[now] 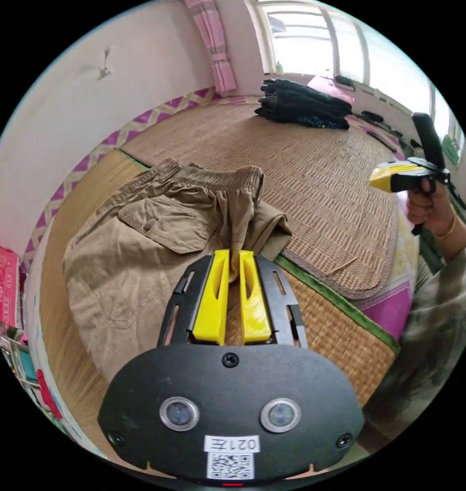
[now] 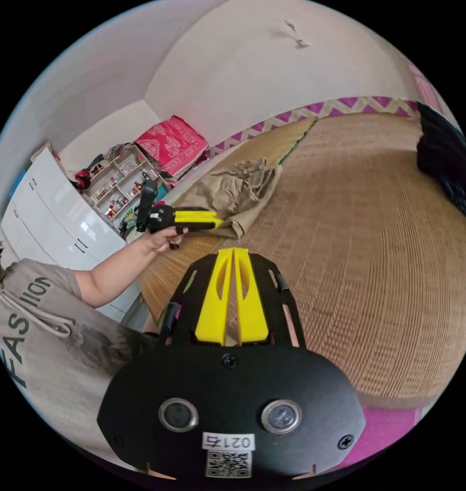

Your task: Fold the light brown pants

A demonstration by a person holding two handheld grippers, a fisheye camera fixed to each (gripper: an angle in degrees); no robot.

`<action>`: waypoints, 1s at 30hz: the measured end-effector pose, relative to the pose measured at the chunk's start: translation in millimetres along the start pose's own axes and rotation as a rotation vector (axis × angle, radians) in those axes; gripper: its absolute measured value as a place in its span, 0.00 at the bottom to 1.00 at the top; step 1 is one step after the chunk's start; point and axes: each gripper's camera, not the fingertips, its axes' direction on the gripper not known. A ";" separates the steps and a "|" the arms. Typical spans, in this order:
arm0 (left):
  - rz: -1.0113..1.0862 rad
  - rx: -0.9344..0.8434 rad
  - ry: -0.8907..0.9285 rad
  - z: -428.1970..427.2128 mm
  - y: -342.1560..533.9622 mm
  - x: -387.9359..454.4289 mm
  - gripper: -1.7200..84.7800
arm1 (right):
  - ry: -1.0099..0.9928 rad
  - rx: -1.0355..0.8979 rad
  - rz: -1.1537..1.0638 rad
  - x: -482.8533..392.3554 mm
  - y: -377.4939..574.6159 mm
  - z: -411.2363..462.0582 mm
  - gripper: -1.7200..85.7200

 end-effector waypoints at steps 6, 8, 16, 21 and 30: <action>-0.296 0.293 0.135 -79.3 53.1 -106.3 0.04 | -0.024 0.033 -0.191 -24.5 -79.6 73.6 0.01; -0.420 0.255 -0.022 -77.7 76.1 -171.6 0.05 | 0.036 -0.007 -0.216 -29.7 -117.1 120.4 0.01; -0.714 0.017 0.156 94.8 176.3 -315.7 0.01 | 0.287 -0.283 -0.170 23.6 -137.3 271.8 0.01; -0.592 0.049 0.065 108.0 205.6 -292.7 0.02 | 0.146 -0.264 -0.058 74.8 -124.1 275.6 0.03; -0.729 0.206 0.473 126.3 360.7 -283.9 0.18 | -0.069 -0.170 0.183 195.2 -92.0 235.5 0.16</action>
